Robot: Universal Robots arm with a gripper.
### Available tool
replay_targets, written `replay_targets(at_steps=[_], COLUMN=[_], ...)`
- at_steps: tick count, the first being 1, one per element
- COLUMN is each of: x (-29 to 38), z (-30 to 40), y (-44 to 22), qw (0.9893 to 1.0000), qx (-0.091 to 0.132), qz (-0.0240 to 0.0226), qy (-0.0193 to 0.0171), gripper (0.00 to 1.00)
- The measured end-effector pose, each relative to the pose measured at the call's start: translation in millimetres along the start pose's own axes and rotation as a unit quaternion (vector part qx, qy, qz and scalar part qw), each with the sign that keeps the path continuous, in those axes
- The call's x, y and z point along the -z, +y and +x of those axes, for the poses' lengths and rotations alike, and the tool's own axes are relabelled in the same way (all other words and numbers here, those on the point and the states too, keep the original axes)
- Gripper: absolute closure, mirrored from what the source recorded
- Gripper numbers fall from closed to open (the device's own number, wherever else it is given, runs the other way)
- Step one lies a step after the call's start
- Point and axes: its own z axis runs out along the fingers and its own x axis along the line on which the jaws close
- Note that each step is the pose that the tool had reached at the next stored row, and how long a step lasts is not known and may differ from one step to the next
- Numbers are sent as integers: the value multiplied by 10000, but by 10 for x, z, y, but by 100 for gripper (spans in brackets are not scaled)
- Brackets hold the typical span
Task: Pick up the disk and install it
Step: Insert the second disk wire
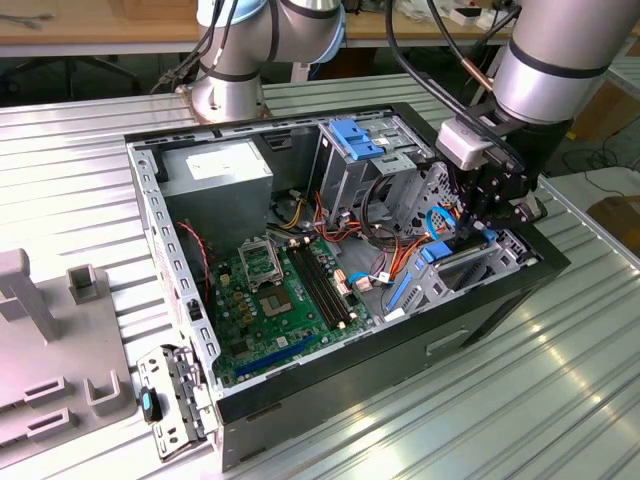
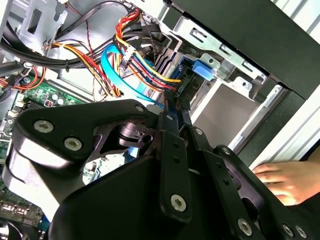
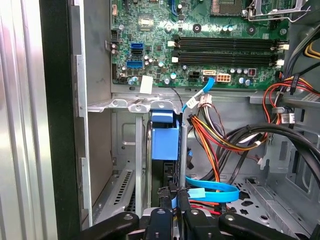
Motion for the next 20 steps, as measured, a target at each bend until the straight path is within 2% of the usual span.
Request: replay_targets(at_steps=[9, 13, 17, 18, 19, 20], x=[-51, -105, -114, -119, -121, -116], z=[-1, -3, -4, -6, -6, -3], y=[5, 12, 14, 13, 13, 14], qw=[10000, 10000, 10000, 10000, 10000, 10000], qx=[0, 0, 1, 1, 1, 0], qz=[-1, 0, 0, 1, 1, 0], qy=[3, 0, 0, -7, -7, -3], gripper=[84, 84, 84, 83, 76, 76])
